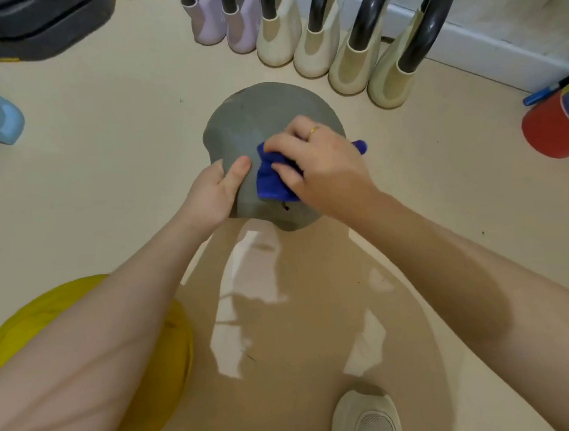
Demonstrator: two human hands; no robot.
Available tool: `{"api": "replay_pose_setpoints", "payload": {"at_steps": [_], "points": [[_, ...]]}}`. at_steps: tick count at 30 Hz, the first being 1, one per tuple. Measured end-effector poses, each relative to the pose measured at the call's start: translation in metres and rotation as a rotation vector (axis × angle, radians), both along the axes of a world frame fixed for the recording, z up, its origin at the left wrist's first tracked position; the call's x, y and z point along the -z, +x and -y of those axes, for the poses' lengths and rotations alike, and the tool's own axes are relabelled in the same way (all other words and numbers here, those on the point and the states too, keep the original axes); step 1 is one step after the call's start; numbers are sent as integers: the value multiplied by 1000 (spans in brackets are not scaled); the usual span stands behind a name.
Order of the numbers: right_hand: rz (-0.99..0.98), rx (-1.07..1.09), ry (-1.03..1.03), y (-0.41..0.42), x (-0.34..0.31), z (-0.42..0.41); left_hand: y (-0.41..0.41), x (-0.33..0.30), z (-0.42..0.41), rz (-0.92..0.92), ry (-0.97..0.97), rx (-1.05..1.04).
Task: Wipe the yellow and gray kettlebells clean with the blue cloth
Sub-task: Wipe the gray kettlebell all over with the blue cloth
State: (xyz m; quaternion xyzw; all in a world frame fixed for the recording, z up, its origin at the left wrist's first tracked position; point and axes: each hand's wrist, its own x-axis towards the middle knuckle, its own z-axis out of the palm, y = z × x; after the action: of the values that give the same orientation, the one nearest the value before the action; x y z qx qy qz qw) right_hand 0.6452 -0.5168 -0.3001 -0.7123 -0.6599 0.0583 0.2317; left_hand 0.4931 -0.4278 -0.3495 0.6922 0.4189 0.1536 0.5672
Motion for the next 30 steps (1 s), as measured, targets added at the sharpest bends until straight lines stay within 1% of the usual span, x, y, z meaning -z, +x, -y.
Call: {"api": "replay_pose_setpoints", "payload": {"at_steps": [1,2,5,6,9,12,13,14,15,16,18,19,20,21,24,25,26,27,28,30], "points": [[46,-31,-2,0,0,-6,-2,1,-2,7,-10,-4],[55,7,8,2,-1,-14,-3,2,-3,5,-16,-12],[-19,262,78,9,-4,-36,4,-1,-4,-29,-14,-74],[1,270,85,8,-3,-38,7,-2,-4,-46,-10,-98],[122,87,57,-8,3,-28,11,-4,-4,-78,45,-135],[374,-72,145,-15,14,-13,0,2,-3,-81,54,-141],[470,-128,148,-12,15,-12,-1,4,-3,-85,48,-142],[512,-171,137,-7,15,-14,-2,5,-4,-97,48,-143],[478,-168,123,-1,12,-17,-2,7,-7,-117,51,-139],[381,-105,117,4,10,-21,0,7,-9,-143,49,-142],[115,140,92,11,4,-24,3,6,-12,-190,30,-151],[36,227,83,11,4,-23,4,5,-12,-200,23,-145],[22,244,92,6,6,-20,3,5,-14,-203,22,-133],[52,196,107,-1,8,-16,1,4,-14,-204,20,-125],[268,-107,153,-16,16,-6,-14,6,-13,-172,47,-106],[318,-182,142,-16,17,-4,-20,8,-12,-166,61,-83],[328,-213,130,-15,17,-3,-24,9,-11,-157,60,-62],[286,-191,127,-13,18,-3,-27,10,-10,-149,53,-45],[202,-114,139,-12,18,-3,-29,11,-9,-148,45,-35],[-2,128,161,-12,18,-4,-26,13,-11,-160,35,-46]]}}
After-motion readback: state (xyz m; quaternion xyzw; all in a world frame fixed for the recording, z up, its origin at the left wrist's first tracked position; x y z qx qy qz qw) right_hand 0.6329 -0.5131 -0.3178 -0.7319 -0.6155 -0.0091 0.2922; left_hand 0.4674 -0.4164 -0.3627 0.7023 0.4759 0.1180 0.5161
